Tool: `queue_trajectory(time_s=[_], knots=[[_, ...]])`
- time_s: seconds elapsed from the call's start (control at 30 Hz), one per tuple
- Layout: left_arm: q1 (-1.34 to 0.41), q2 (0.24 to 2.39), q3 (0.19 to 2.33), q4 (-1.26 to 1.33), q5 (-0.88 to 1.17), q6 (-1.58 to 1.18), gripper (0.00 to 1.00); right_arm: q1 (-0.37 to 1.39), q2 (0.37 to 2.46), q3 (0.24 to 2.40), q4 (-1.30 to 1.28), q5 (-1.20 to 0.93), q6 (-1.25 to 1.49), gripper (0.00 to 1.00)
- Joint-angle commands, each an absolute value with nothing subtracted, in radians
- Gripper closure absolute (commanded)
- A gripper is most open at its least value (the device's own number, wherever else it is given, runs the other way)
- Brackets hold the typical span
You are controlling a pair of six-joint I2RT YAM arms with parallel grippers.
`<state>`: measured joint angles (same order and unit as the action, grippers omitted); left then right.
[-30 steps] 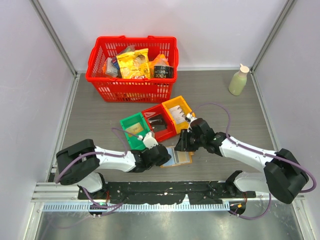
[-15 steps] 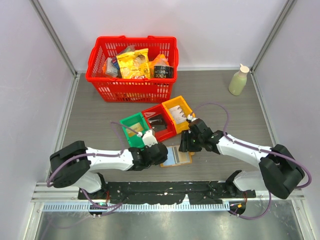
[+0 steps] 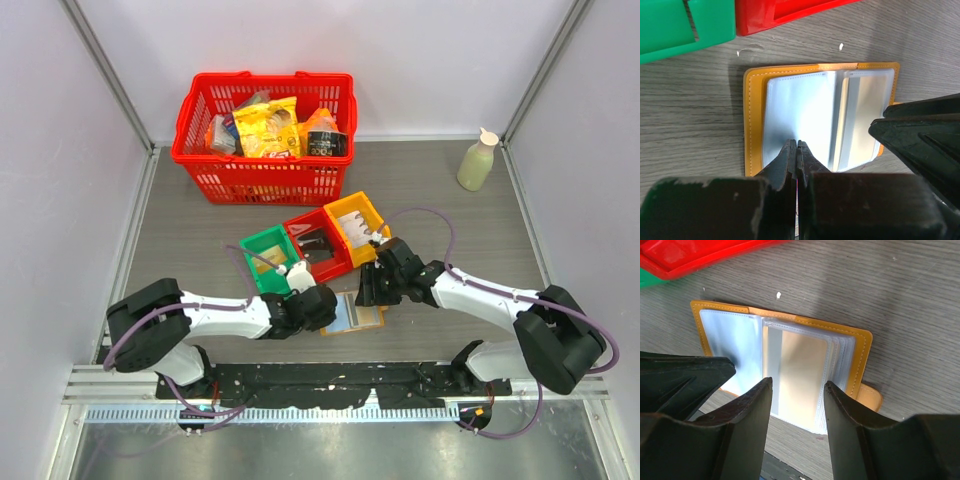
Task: Take the credit cards out of the card holder
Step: Remove the credit card from the card holder.
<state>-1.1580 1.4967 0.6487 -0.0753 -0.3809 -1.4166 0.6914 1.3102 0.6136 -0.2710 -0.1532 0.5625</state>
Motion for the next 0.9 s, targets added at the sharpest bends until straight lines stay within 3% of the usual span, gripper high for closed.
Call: queue_trajectory(time_s=[0.0, 0.37, 0.6, 0.87], knots=[[-1.146, 1.531, 0.629, -0.075, -0.359, -1.422, 1.0, 0.693, 1.322, 0.64, -0.242, -0.192, 0.554, 0.5], [-1.144, 1.543, 0.623, -0.052, -0.344, -1.42, 1.0, 0.693, 1.35, 0.634, -0.247, -0.163, 0.569, 0.5], [-1.146, 1.557, 0.62, -0.031, -0.33, -1.42, 1.0, 0.693, 1.307, 0.571, -0.043, -0.366, 0.67, 0.54], [-1.144, 1.552, 0.611, -0.018, -0.33, -1.422, 1.0, 0.693, 1.269, 0.586, 0.046, -0.443, 0.732, 0.59]])
